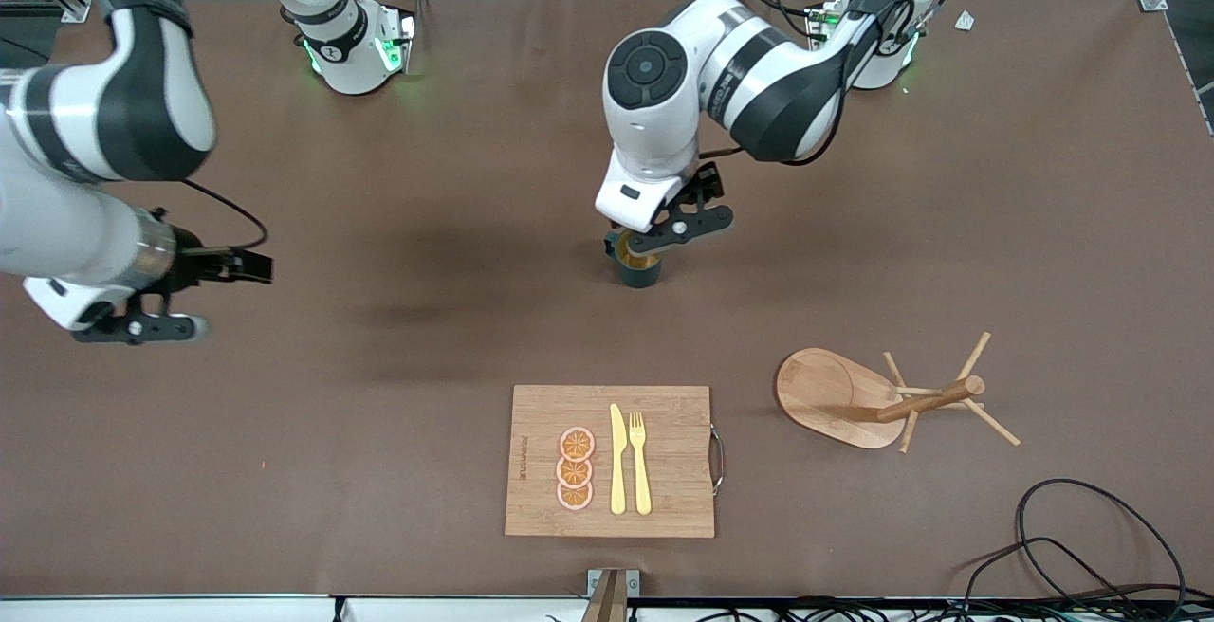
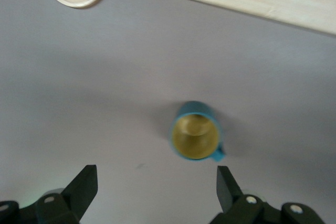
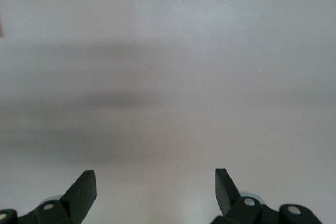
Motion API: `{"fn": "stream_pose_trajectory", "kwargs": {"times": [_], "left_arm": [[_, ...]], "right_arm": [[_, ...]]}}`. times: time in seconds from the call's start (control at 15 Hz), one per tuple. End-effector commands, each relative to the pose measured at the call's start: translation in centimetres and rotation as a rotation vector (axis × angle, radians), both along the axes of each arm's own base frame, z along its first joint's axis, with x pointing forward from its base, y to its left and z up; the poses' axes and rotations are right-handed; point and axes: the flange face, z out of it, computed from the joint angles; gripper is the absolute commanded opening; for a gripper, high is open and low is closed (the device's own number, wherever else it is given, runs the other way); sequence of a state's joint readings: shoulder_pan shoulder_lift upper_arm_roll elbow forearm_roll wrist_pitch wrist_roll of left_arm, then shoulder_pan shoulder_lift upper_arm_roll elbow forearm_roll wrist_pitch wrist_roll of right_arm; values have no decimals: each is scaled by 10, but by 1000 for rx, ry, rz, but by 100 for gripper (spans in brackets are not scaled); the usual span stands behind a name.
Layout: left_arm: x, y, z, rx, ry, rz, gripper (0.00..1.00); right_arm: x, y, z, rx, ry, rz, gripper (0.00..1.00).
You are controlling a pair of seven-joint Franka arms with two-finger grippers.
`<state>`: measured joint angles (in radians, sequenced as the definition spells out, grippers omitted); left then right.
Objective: Pass cup and hang on rack
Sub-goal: 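Grasp the mug handle with the left gripper while the right gripper releases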
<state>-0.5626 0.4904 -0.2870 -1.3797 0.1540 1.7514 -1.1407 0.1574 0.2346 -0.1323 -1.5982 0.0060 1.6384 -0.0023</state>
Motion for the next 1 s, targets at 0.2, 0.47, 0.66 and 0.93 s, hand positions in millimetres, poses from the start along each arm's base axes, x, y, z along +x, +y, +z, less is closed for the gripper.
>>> {"fn": "stream_pose_trajectory", "kwargs": {"times": [0.2, 0.47, 0.66, 0.93], "left_arm": [[-26, -70, -45, 29, -190, 160, 100], [-65, -118, -92, 89, -299, 299, 100], [-88, -138, -137, 161, -409, 388, 100], [-116, -147, -186, 243, -467, 415, 100]], "right_arm": [[-23, -30, 25, -33, -39, 5, 100], [-23, -64, 30, -11, -38, -24, 100], [-24, -79, 37, -3, -34, -54, 100], [-23, -79, 38, 17, -36, -59, 100]]}}
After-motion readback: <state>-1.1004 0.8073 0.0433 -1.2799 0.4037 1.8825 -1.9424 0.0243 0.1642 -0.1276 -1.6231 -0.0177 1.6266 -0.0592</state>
